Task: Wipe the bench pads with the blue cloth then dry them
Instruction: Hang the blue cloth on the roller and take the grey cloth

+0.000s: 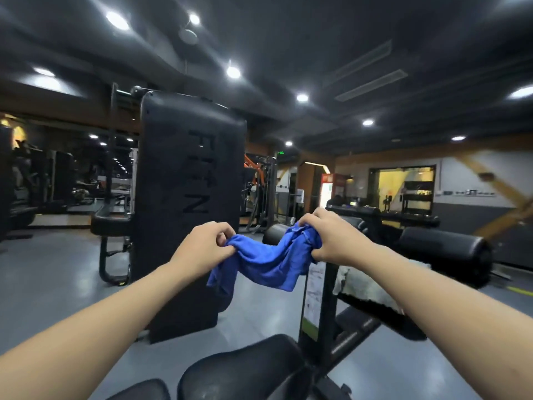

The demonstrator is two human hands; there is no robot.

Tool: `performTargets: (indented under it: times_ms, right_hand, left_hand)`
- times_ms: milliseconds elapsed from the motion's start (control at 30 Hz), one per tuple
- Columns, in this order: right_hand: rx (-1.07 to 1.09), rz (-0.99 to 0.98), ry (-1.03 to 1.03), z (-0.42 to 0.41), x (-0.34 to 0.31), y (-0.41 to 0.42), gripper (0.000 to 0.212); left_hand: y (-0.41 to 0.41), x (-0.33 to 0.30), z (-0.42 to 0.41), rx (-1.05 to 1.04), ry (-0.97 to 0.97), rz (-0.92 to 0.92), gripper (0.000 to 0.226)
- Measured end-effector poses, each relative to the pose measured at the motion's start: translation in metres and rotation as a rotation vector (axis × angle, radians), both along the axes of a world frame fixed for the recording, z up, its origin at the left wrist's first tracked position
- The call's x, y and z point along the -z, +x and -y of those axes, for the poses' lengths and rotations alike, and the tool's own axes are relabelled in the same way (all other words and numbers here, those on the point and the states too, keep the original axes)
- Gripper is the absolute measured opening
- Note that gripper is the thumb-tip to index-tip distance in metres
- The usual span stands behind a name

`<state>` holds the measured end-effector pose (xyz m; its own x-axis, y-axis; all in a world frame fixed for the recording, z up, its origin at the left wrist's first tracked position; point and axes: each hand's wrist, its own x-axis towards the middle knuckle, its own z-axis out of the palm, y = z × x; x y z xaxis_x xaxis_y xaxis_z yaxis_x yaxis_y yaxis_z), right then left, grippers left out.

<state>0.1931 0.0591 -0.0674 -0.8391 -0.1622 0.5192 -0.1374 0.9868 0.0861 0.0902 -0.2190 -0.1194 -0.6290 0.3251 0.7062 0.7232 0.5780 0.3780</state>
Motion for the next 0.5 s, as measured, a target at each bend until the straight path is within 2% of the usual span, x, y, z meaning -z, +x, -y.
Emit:
performTargets:
  times_ms: [233, 500]
  right_hand:
    - [0.111, -0.002, 0.087, -0.069, -0.049, -0.004, 0.058]
    - [0.196, 0.044, -0.053, -0.152, -0.046, -0.041, 0.057]
  left_hand:
    - [-0.029, -0.028, -0.085, 0.065, 0.011, -0.030, 0.008]
    - [-0.066, -0.046, -0.179, 0.131, 0.074, -0.023, 0.008]
